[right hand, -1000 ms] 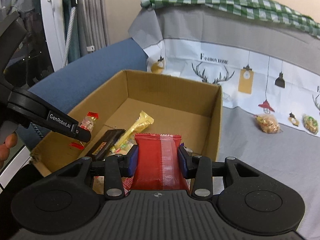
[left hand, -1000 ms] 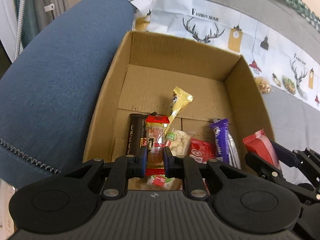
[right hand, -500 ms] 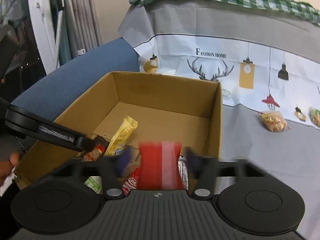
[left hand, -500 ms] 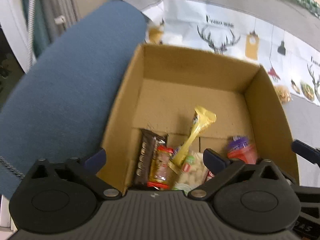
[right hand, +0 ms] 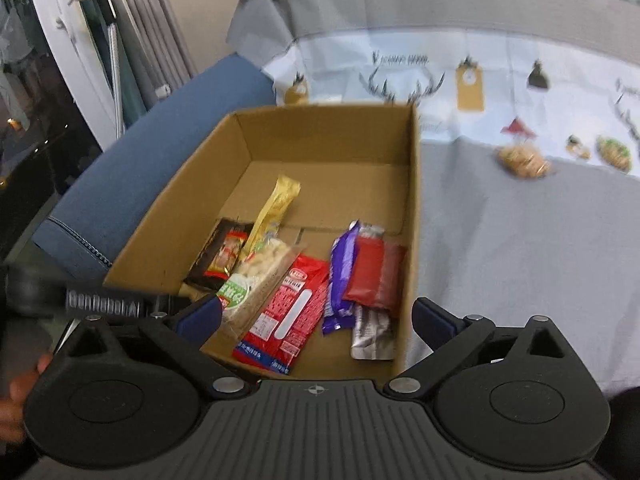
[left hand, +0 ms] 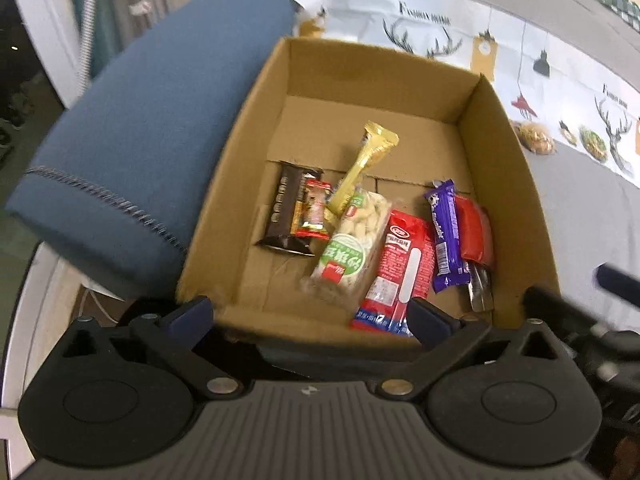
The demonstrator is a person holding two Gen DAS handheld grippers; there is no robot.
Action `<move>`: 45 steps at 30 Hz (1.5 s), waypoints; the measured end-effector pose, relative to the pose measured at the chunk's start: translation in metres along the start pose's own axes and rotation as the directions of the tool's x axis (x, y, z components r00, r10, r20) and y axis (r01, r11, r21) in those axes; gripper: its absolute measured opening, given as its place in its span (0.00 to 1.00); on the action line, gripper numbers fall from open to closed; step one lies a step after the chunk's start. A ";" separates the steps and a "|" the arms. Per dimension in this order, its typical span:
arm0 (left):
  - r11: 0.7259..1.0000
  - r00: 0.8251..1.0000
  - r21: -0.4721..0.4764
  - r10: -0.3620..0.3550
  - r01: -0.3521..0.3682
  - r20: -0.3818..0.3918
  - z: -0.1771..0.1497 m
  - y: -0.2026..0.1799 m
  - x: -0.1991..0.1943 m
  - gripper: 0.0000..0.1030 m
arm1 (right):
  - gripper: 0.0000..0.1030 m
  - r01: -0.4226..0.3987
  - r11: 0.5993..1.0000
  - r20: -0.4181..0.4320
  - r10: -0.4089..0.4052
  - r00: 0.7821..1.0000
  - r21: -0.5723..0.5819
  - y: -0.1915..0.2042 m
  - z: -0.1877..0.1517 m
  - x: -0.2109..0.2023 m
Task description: Organize snacks
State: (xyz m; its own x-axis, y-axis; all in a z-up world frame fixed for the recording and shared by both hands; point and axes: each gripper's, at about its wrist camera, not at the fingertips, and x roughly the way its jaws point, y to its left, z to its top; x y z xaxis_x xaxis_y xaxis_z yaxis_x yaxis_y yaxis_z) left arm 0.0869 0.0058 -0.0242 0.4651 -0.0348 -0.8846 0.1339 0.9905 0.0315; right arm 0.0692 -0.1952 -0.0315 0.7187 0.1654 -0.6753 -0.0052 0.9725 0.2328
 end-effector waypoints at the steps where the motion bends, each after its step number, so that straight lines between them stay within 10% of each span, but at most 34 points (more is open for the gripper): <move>1: 1.000 1.000 -0.007 0.006 -0.006 0.011 -0.004 0.000 -0.006 1.00 | 0.99 0.010 1.000 0.025 -0.010 1.000 -0.012 0.001 -0.001 -0.009; 21: 0.998 0.985 0.054 0.004 -0.013 0.170 -0.034 -0.025 -0.079 1.00 | 0.99 0.023 0.995 0.260 0.003 0.966 -0.098 0.008 -0.036 -0.106; 45: 0.997 0.984 0.070 0.001 -0.013 0.178 -0.039 -0.026 -0.085 1.00 | 0.99 0.019 0.996 0.288 0.007 0.958 -0.087 0.008 -0.042 -0.117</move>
State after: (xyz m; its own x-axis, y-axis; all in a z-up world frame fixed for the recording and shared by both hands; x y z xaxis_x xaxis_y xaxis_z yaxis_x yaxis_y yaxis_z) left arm 0.0096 -0.0115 0.0314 0.6132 -0.0571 -0.7879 0.1886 0.9791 0.0758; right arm -0.0443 -0.2002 0.0201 0.8885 0.1184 -0.4434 -0.0524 0.9860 0.1584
